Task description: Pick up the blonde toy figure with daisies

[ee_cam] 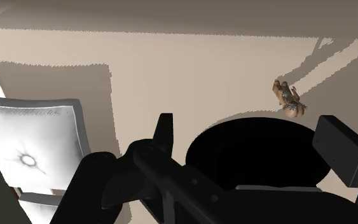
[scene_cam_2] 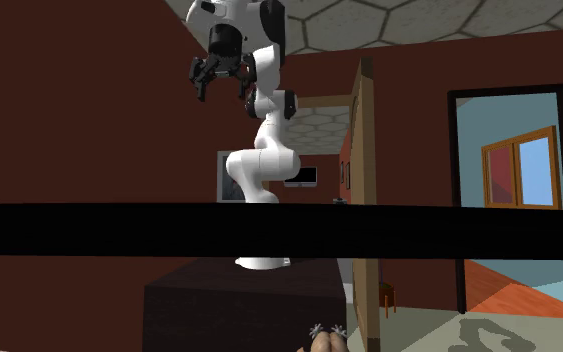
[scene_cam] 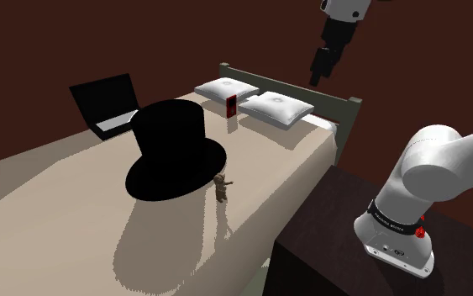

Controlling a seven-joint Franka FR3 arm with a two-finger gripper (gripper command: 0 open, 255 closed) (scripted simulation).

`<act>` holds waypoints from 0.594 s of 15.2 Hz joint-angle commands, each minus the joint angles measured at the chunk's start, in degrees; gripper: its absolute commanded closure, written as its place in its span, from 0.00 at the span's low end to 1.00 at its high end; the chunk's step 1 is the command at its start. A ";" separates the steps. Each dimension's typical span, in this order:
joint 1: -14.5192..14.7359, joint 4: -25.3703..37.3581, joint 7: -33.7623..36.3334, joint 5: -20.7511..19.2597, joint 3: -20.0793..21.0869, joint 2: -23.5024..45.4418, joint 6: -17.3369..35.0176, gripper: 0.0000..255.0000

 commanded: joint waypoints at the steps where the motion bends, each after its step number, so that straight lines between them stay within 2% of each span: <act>1: 0.00 0.00 0.00 0.00 0.00 0.00 0.00 0.00; 9: 2.06 -3.44 4.31 2.88 3.73 11.33 12.23 0.00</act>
